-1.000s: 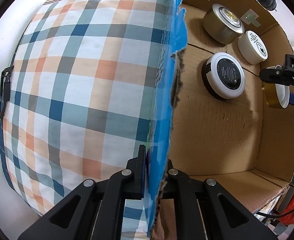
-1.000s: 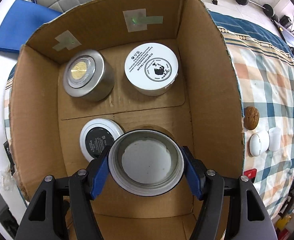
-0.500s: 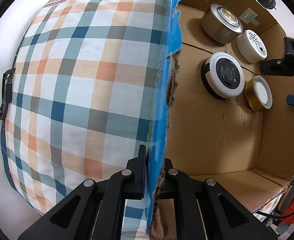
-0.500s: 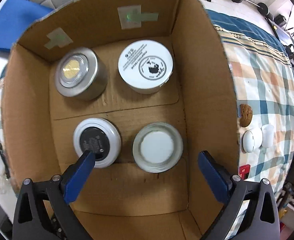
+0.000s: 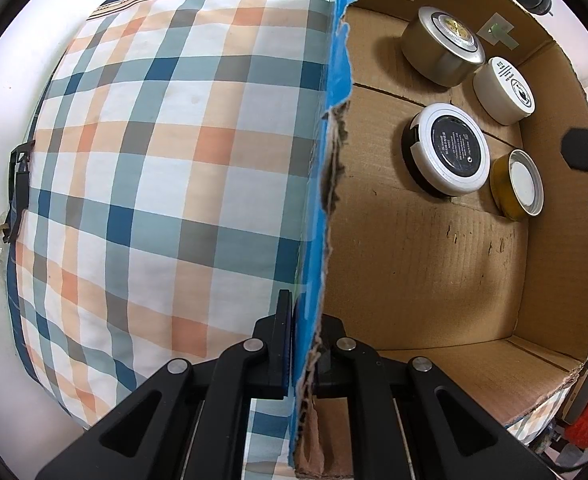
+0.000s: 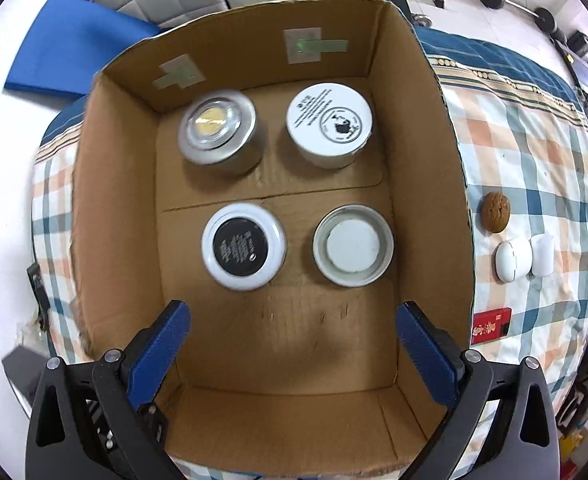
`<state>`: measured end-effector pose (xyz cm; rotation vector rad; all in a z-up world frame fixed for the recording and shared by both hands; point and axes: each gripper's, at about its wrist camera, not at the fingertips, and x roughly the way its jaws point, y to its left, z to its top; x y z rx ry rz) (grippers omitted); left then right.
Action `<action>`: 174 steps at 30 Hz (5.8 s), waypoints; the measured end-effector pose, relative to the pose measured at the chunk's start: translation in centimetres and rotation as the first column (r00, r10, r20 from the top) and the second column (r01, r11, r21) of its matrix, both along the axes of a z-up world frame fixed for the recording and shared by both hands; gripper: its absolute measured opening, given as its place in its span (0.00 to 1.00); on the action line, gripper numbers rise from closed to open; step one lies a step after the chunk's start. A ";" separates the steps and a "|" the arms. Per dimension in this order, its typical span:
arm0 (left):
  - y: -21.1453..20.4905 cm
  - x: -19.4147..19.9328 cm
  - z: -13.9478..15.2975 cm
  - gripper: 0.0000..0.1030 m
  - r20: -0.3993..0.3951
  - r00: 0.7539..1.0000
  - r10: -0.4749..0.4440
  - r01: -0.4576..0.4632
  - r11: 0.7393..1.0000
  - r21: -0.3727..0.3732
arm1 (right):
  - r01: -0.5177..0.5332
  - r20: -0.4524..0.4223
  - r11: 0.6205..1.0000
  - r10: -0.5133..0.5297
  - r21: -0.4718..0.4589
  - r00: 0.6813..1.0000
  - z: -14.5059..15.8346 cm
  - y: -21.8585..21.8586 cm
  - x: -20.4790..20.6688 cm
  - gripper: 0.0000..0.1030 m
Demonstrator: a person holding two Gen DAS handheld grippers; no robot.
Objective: Organize rigid objects
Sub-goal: 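Carry the gold-rimmed jar into the box beside the black-lidded jar and release, then move the right gripper to the white earbud case and grasp it, then carry the white earbud case into the box and release it, then move the right gripper to the red card box and grasp it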
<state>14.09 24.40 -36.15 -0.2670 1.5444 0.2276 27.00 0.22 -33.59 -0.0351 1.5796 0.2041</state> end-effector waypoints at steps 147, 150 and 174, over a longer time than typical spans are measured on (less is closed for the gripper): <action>0.4 0.3 -0.1 0.04 0.002 1.000 -0.007 0.007 1.000 -0.031 | -0.005 -0.025 0.990 0.009 0.139 1.000 0.9 -1.3 -5.9 1.00; 0.4 0.3 -0.1 0.04 0.002 1.000 -0.010 0.010 1.000 -0.029 | 0.014 -0.020 0.991 -0.011 0.136 1.000 1.6 -2.5 -5.8 1.00; -0.4 0.7 0.1 0.04 -0.006 1.000 -0.019 0.019 1.000 -0.009 | -0.045 0.179 0.998 0.038 0.036 0.983 9.5 -5.0 -7.2 1.00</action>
